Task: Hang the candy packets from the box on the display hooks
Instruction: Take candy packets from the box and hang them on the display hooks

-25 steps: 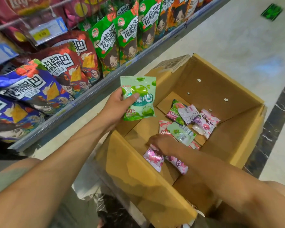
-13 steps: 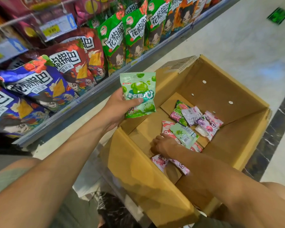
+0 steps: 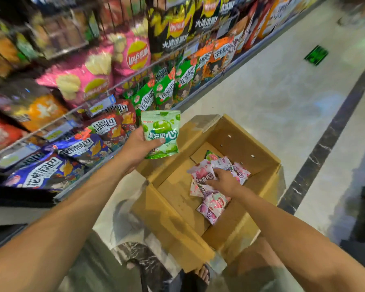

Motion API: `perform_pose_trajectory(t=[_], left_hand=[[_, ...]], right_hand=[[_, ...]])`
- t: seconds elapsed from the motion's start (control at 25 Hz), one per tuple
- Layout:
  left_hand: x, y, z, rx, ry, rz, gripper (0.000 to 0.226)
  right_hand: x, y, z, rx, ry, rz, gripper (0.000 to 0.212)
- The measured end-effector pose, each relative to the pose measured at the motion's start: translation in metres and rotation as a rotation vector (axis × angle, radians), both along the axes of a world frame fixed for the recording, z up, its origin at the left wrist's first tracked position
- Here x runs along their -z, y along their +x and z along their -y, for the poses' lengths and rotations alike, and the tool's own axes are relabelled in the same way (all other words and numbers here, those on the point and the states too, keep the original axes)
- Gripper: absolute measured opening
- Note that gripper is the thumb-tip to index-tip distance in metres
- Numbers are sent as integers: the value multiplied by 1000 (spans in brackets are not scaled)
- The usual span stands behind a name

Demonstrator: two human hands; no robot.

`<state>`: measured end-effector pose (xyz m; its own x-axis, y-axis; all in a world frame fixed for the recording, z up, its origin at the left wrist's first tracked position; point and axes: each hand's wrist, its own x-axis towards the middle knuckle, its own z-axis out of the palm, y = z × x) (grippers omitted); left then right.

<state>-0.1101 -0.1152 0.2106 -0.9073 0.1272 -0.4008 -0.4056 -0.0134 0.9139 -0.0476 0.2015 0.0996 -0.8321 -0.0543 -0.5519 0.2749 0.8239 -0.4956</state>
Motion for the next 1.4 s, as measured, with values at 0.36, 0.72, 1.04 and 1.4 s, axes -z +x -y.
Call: perform_pose_trajectory(t=[0.36, 0.72, 1.04, 1.4], left_hand=[[-289, 11, 13, 51, -135, -115, 38], [-509, 43, 15, -74, -196, -249, 27], [-597, 132, 32, -320, -60, -368, 57], [-639, 253, 80, -512, -143, -478, 33]], right_hand=[[-322, -16, 0, 220, -277, -144, 25], [-566, -26, 16, 162, -424, -327, 16], [-696, 6, 43, 31, -659, -534, 18], [-747, 53, 144, -178, -896, -535, 12]])
